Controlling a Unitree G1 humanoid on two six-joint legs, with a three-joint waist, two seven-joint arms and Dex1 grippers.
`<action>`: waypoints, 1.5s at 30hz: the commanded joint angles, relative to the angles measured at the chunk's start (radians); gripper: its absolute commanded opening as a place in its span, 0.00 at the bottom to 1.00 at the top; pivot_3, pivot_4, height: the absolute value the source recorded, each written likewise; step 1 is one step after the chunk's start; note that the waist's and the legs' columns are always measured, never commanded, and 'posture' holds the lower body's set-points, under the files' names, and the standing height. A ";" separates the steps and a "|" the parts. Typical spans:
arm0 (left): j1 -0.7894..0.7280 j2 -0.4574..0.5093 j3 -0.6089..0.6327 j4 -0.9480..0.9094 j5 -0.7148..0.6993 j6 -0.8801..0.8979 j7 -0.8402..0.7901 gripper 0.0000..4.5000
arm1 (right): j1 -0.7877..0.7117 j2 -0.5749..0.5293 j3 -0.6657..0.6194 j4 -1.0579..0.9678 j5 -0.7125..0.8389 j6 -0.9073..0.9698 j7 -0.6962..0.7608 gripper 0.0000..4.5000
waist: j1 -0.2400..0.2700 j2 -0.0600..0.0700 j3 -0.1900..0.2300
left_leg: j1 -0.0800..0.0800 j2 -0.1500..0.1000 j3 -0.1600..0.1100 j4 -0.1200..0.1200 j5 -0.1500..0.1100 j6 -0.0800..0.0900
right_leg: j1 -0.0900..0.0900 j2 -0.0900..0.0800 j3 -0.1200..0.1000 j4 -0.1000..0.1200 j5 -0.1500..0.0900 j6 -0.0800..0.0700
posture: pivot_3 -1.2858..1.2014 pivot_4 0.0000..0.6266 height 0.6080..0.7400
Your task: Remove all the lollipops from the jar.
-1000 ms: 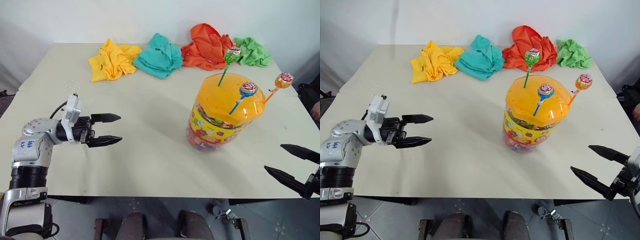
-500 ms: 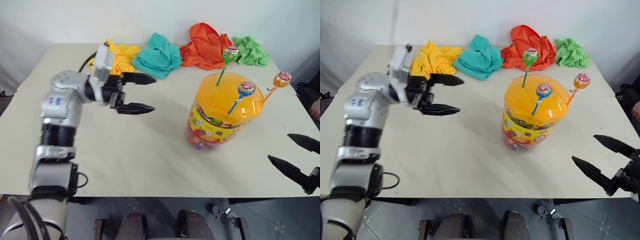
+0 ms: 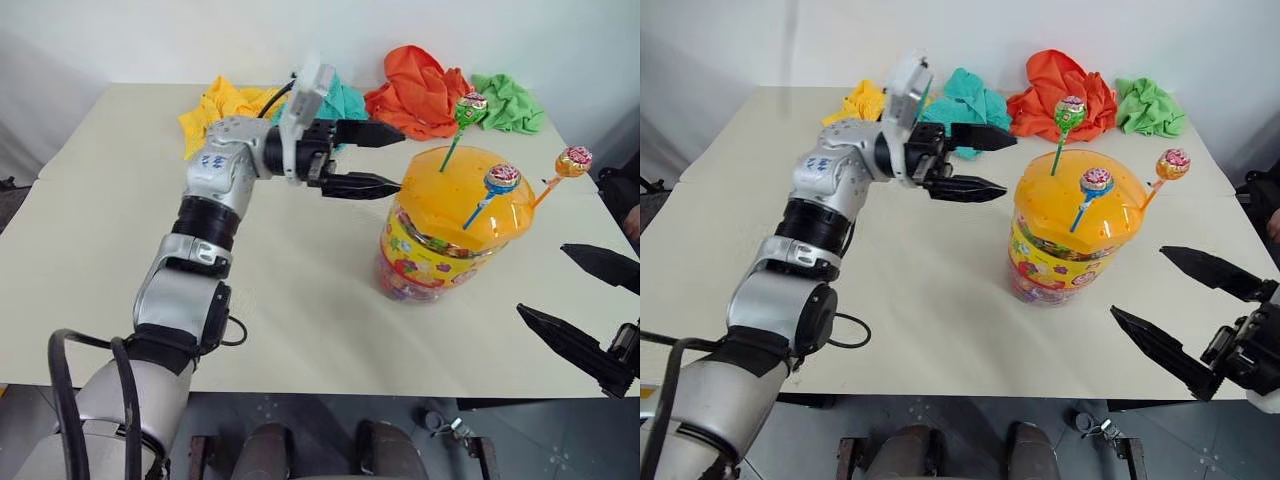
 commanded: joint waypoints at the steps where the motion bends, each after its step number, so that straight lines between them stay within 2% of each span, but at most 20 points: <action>1: -0.063 -0.037 0.009 0.044 0.025 -0.026 0.030 1.00 | -0.007 -0.013 -0.062 -0.032 0.065 -0.023 -0.044 1.00 | 0.001 0.000 0.000 | 0.000 0.000 0.000 0.000 0.000 0.000 | 0.000 0.000 0.000 0.000 0.000 0.000 | 0.52 0.24 1.00; 9: -0.140 -0.122 0.029 0.150 0.050 -0.083 0.044 1.00 | 0.031 -0.003 -0.141 -0.089 0.239 -0.039 -0.134 1.00 | 0.004 -0.001 0.001 | -0.002 0.000 0.000 0.001 -0.001 0.001 | -0.001 0.000 0.000 0.000 0.000 0.000 | 0.52 0.24 1.00; 14: -0.151 -0.144 0.035 0.197 0.070 -0.113 0.048 1.00 | 0.105 0.050 -0.175 -0.098 0.250 -0.055 -0.137 1.00 | 0.007 -0.001 0.001 | -0.002 0.000 0.000 0.001 -0.001 0.001 | -0.001 0.000 0.000 -0.001 0.000 0.000 | 0.52 0.24 1.00; 18: -0.162 -0.153 0.043 0.225 0.086 -0.126 0.062 0.83 | 0.188 0.126 -0.205 -0.073 0.215 -0.078 -0.091 1.00 | 0.017 -0.002 0.001 | -0.003 0.000 0.000 0.002 -0.001 0.002 | -0.002 0.000 0.000 -0.001 0.000 0.000 | 0.52 0.24 1.00; 24: -0.181 -0.157 0.057 0.225 0.090 -0.116 0.041 0.42 | 0.232 0.164 -0.199 -0.049 0.188 -0.121 -0.072 1.00 | 0.020 -0.001 0.001 | -0.004 0.000 0.001 0.004 -0.003 0.003 | -0.003 0.000 0.001 0.000 0.000 0.001 | 0.52 0.24 1.00; 29: -0.200 -0.162 0.078 0.220 0.081 -0.097 0.033 0.05 | 0.236 0.170 -0.185 -0.027 0.164 -0.144 -0.069 1.00 | 0.022 -0.001 0.001 | -0.012 0.000 0.001 0.008 -0.003 0.003 | -0.011 0.000 0.001 0.003 0.001 0.001 | 0.52 0.24 1.00; 30: -0.203 -0.165 0.083 0.221 0.080 -0.094 0.035 0.00 | 0.233 0.168 -0.182 -0.024 0.163 -0.147 -0.071 1.00 | 0.022 -0.001 0.001 | -0.013 0.000 0.001 0.008 -0.003 0.003 | -0.011 0.000 0.001 0.002 0.001 0.001 | 0.52 0.24 1.00; 38: -0.260 -0.165 0.173 0.204 0.021 -0.054 0.078 0.00 | 0.233 0.162 -0.178 -0.019 0.156 -0.159 -0.074 1.00 | 0.023 -0.001 0.001 | -0.013 0.000 0.000 0.008 -0.003 0.003 | -0.011 0.000 0.001 0.002 0.001 0.001 | 0.52 0.24 1.00; 45: -0.333 -0.125 0.239 0.214 0.003 0.020 0.220 0.00 | 0.265 0.203 -0.144 -0.001 0.115 -0.159 -0.040 1.00 | 0.023 -0.001 0.001 | -0.013 0.000 0.000 0.008 -0.003 0.003 | -0.011 0.000 0.000 0.002 0.001 0.001 | 0.52 0.24 1.00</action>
